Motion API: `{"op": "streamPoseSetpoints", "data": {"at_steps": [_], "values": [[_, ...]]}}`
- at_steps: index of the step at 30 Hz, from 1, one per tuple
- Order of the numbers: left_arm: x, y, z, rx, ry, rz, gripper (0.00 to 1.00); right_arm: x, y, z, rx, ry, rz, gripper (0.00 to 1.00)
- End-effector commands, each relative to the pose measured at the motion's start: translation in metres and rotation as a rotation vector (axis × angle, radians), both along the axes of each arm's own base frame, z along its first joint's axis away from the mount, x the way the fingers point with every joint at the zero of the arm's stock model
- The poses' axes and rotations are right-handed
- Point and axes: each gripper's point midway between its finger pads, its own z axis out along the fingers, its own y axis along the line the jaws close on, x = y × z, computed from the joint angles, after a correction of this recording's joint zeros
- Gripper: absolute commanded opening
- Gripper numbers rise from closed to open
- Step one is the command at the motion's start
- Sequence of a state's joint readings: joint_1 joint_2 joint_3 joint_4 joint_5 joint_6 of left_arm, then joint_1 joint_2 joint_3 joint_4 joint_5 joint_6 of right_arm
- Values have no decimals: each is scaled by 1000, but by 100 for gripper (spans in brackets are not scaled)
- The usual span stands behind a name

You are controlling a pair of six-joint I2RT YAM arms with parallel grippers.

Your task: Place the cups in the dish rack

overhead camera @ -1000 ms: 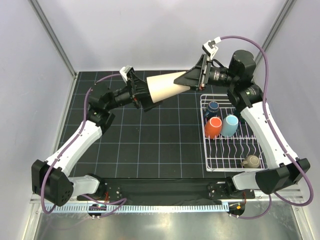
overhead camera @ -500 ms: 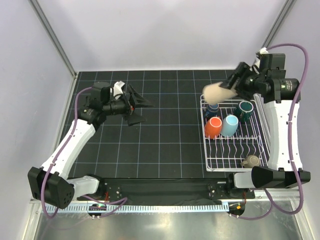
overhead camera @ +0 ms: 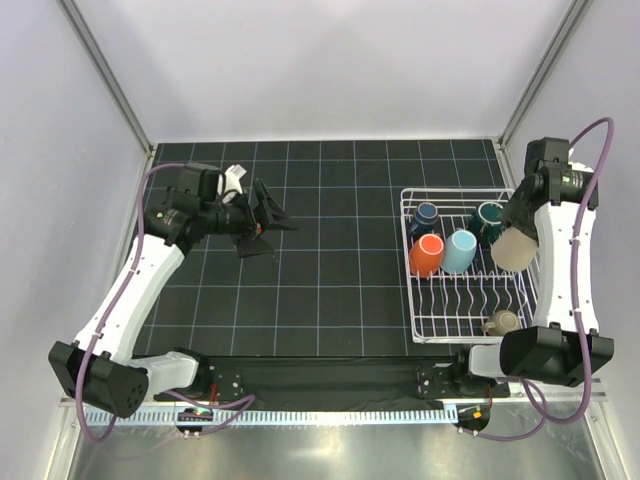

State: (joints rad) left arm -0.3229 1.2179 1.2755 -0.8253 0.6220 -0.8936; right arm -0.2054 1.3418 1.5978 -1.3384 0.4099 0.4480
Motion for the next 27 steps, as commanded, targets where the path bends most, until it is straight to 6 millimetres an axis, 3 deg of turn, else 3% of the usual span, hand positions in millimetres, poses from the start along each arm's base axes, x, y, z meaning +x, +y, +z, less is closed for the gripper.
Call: {"op": "streamPoseSetpoints", "data": {"at_steps": [1,13,27], "values": [[-2,3,16,40,-87,-30,95,5,-17,1,-77,-32,-45,4],[0,6,14,79,-98,-31,96,50,-13,-34,-23,-89,-3,4],[3,9,11,108,-94,-30,96,58,-11,-70,1,-137,-29,4]]}}
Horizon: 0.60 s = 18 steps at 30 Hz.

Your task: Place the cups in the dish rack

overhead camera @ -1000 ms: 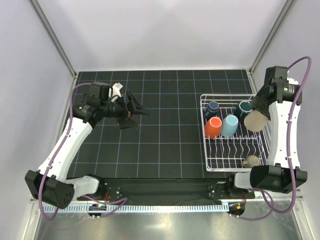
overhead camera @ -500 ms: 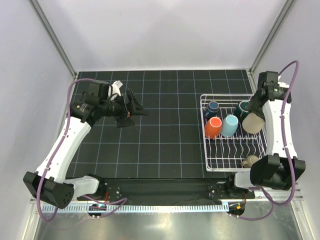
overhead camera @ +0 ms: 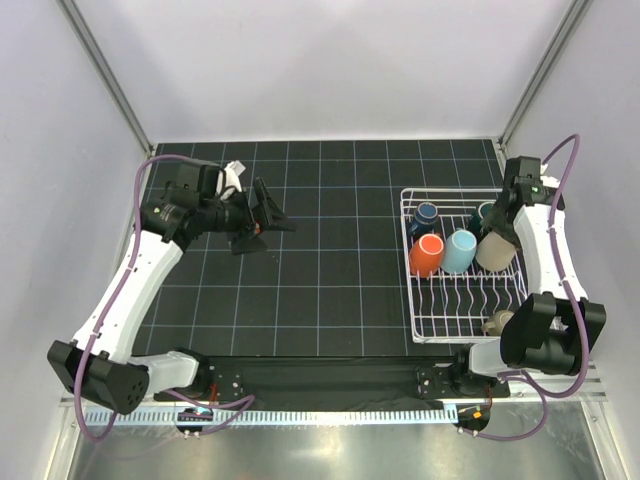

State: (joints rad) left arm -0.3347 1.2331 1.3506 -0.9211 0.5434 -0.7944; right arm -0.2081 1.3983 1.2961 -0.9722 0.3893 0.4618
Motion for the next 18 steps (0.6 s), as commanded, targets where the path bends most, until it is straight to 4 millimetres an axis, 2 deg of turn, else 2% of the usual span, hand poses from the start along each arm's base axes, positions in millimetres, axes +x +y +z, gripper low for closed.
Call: {"op": "streamPoseSetpoints", "data": {"at_steps": [1,9,14,18], "values": [[2,-1,10,7,-39,-17,96,11,-5,7,-18,-107,-29,4],[3,-1,7,12,-29,-15,96,12,-8,-3,-42,-125,-28,4],[3,-1,7,11,-27,-16,97,9,-6,-18,-32,-101,-20,4],[2,-1,7,8,-25,-16,96,6,-5,-25,-27,-82,-20,10]]}}
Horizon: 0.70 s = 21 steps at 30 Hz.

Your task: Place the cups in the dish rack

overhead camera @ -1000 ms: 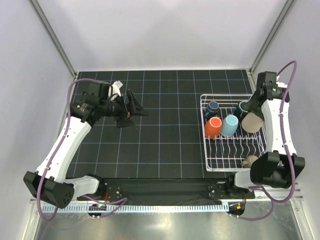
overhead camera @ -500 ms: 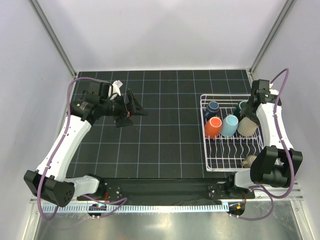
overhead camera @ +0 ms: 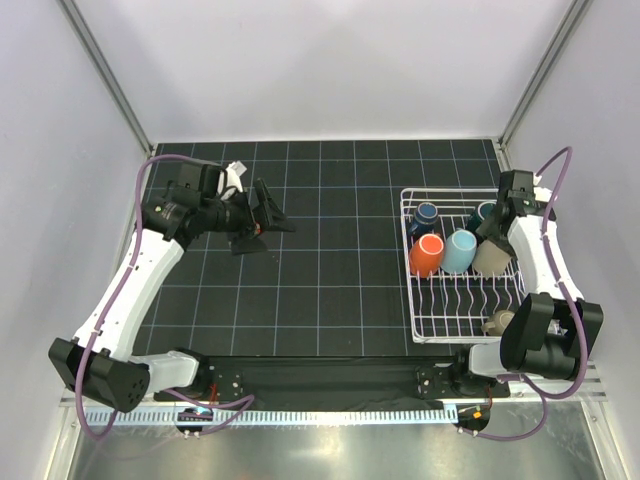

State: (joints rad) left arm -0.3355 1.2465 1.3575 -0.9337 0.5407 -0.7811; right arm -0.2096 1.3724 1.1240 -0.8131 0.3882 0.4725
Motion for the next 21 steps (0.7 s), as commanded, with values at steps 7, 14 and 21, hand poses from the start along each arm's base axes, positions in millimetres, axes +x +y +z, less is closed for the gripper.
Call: {"op": "streamPoseSetpoints", "data": {"at_steps": [7,14,21], "values": [[1,-2,9,-9,-27,-9,96,-4,-2,3,-10,-17,-9,42],[-3,-3,8,-19,-21,-14,96,-13,0,10,-6,16,-9,95],[-9,-5,9,-25,-21,-23,96,-19,6,33,18,1,-14,100]]}}
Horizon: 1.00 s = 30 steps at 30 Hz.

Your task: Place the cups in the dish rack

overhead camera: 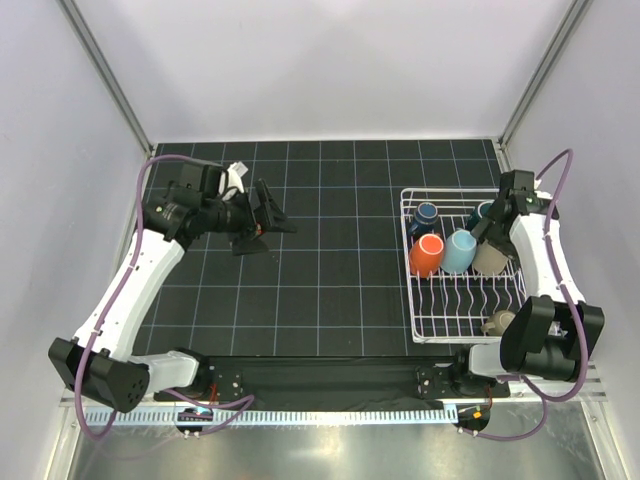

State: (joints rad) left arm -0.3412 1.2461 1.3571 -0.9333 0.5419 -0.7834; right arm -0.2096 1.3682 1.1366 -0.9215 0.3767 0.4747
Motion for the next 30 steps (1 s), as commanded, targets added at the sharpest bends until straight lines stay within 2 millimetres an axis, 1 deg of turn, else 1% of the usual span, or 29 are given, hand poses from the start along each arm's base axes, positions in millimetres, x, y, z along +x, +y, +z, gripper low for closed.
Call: {"op": "streamPoseSetpoints", "data": {"at_steps": [1,2,3,4,5,6,7,8,10,11,12,13,14,15,16,17,18,20,21,22,23,24,25,26,27,28,29,30], "values": [[-8,-4,8,-23,-18,-18,97,1,-1,42,-16,-95,-22,100],[-9,-4,8,-24,-20,-20,97,-3,0,49,-18,-99,-19,100],[-11,-5,8,-24,-15,-26,96,-2,0,60,-23,-126,-20,99],[-11,-6,8,-25,-15,-28,96,-2,2,67,-20,-142,-17,100],[-12,-7,9,-28,-17,-32,97,-7,4,74,-20,-148,-12,100],[-14,-8,9,-30,-15,-36,97,-6,7,85,-18,-173,-1,100],[-15,-8,10,-32,-16,-37,96,-10,10,88,-11,-169,7,100],[-15,-9,10,-33,-15,-38,96,-8,20,99,12,-204,45,100],[-17,-10,11,-36,-14,-43,96,-8,34,108,35,-217,109,100],[-18,-10,9,-34,-6,-43,96,-4,45,120,45,-253,158,100],[-20,-12,8,-35,0,-48,96,1,70,125,82,-273,253,99],[-21,-12,9,-38,-2,-48,96,4,86,130,102,-292,318,100],[-22,-13,8,-41,1,-51,96,8,104,140,122,-321,382,100],[-25,-14,5,-44,11,-56,96,8,136,142,153,-315,491,100],[-25,-15,4,-46,15,-55,96,6,150,144,172,-310,528,100],[-27,-15,4,-49,15,-58,96,7,165,150,192,-323,567,100],[-28,-15,1,-48,24,-58,96,1,193,150,226,-311,660,100],[-32,-15,1,-47,25,-59,96,-4,221,155,269,-329,734,100],[-34,-14,-3,-40,37,-57,96,-9,233,156,284,-333,769,99],[-36,-13,-5,-34,45,-56,96,-17,247,158,292,-338,811,100],[-38,-12,-7,-23,54,-58,96,-23,253,154,307,-332,817,100],[-43,-10,-12,-8,73,-58,96,-27,254,158,308,-363,816,100],[-45,-10,-15,5,68,-58,97,-35,261,157,313,-367,840,100],[-48,-10,-15,2,71,-50,97,-41,261,148,313,-355,837,100],[-49,-10,-10,-15,35,-43,97,-43,264,149,322,-380,841,99],[-53,-11,-19,-21,50,-39,97,-49,260,153,331,-420,839,100],[-56,-15,-19,-47,65,-30,97,-53,257,137,333,-398,819,100],[-61,-15,-17,-69,51,-26,97,-54,257,132,361,-412,769,100]]}}
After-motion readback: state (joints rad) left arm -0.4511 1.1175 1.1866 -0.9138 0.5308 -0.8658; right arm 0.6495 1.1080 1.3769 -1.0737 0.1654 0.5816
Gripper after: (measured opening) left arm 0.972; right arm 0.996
